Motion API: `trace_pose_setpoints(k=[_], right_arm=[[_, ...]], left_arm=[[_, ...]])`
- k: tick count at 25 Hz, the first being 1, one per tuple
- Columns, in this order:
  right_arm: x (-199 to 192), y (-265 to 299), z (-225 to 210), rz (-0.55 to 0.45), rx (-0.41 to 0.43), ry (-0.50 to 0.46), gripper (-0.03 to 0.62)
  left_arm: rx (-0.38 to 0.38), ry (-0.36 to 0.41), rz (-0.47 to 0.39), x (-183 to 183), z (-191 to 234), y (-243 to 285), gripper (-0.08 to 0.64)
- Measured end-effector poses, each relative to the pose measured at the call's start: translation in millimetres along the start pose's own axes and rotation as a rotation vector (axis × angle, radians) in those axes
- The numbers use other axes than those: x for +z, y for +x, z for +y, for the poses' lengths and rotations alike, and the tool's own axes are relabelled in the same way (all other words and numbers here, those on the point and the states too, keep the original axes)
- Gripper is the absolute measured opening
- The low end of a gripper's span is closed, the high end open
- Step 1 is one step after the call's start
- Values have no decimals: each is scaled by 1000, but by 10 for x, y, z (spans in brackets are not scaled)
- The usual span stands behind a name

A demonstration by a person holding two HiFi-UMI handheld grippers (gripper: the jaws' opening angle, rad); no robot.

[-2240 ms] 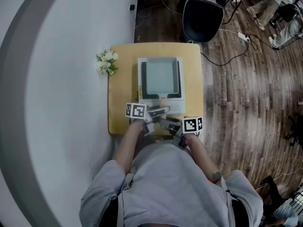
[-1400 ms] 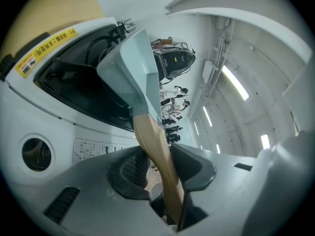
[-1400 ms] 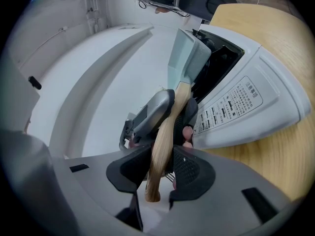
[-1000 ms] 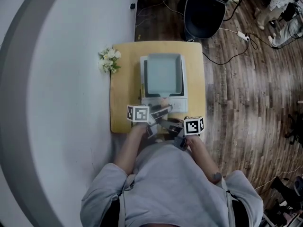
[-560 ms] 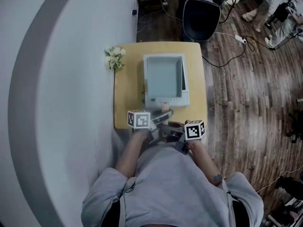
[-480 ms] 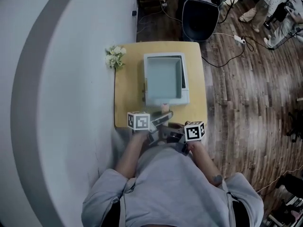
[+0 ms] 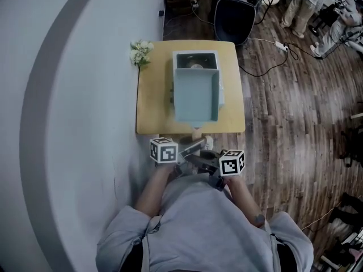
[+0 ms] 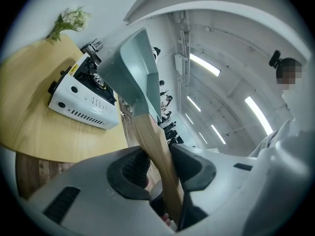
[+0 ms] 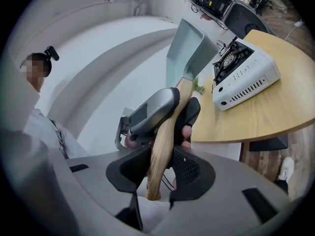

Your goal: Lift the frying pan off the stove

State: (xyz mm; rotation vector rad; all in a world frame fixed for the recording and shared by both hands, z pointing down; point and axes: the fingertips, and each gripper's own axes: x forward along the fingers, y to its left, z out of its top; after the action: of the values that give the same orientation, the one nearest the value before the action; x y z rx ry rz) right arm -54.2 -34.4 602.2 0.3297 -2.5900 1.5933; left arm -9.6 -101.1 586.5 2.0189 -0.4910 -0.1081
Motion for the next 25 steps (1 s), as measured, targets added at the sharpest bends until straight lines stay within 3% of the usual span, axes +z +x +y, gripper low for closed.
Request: trace_pose_setpoints(k=[16,25], right_arm=[[-735,-436,560,31,40,-75,124],[-1175,-703,806,41,80,-68,124]], left_arm=[[18,49,-98,-703,-681,-212,130],[25,32,-131,-1153,-976,-282,133]])
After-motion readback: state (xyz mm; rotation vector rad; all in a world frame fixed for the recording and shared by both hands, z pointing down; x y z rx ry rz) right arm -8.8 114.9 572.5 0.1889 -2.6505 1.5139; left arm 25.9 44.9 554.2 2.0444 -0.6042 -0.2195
